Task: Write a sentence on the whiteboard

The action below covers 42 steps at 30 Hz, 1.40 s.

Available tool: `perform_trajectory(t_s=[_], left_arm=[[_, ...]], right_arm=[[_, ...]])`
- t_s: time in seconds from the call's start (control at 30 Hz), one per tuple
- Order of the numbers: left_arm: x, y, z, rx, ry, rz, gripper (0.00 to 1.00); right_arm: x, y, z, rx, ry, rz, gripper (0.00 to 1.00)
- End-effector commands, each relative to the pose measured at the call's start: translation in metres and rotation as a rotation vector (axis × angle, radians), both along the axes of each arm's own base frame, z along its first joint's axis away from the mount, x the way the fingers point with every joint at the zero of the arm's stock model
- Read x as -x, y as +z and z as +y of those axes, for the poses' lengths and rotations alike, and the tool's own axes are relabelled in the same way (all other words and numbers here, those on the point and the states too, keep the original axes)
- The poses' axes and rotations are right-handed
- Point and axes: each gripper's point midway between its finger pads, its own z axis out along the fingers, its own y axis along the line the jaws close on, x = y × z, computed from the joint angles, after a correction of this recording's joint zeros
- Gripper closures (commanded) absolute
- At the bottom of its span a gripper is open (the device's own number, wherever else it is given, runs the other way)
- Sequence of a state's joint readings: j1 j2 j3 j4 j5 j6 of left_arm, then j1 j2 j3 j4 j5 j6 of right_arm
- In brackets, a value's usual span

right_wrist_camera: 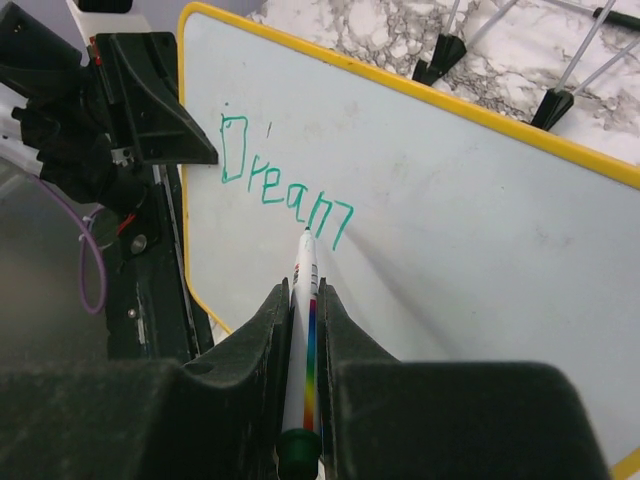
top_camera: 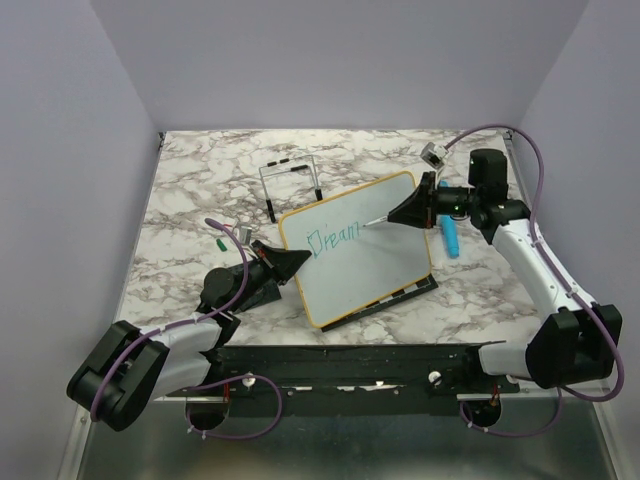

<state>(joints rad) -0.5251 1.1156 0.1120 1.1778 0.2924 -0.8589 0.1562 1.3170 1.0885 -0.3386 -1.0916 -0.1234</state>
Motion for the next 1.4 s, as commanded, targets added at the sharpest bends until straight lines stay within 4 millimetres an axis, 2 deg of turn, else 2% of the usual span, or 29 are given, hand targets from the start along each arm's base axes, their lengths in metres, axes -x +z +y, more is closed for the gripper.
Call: perform_trajectory(t_s=[0.0,0.6,1.13,1.37], left_arm=[[0.002,-0.019,-0.003,-0.117,-0.022,-0.033,1.0],[0.004,-0.022,-0.001,-0.116,-0.016,-0.03,1.0],[0.003,-0.022,-0.002,-0.111,-0.022,-0.025,1.0],[0.003,-0.022,-0.003,-0.111,-0.023,-0.026,1.0]], right_arm=[[0.002,0.008,-0.008,-0.038,0.011,-0.013,0.99],[-0.011,0.002,-0.015,-0.036,-0.028,-0.032,1.0],[-0.035,-0.022,-0.016,-0.018,-0.085,0.047,0.99],[-0.035,-0.026,-0.01,-0.012,-0.076,0.055,0.99]])
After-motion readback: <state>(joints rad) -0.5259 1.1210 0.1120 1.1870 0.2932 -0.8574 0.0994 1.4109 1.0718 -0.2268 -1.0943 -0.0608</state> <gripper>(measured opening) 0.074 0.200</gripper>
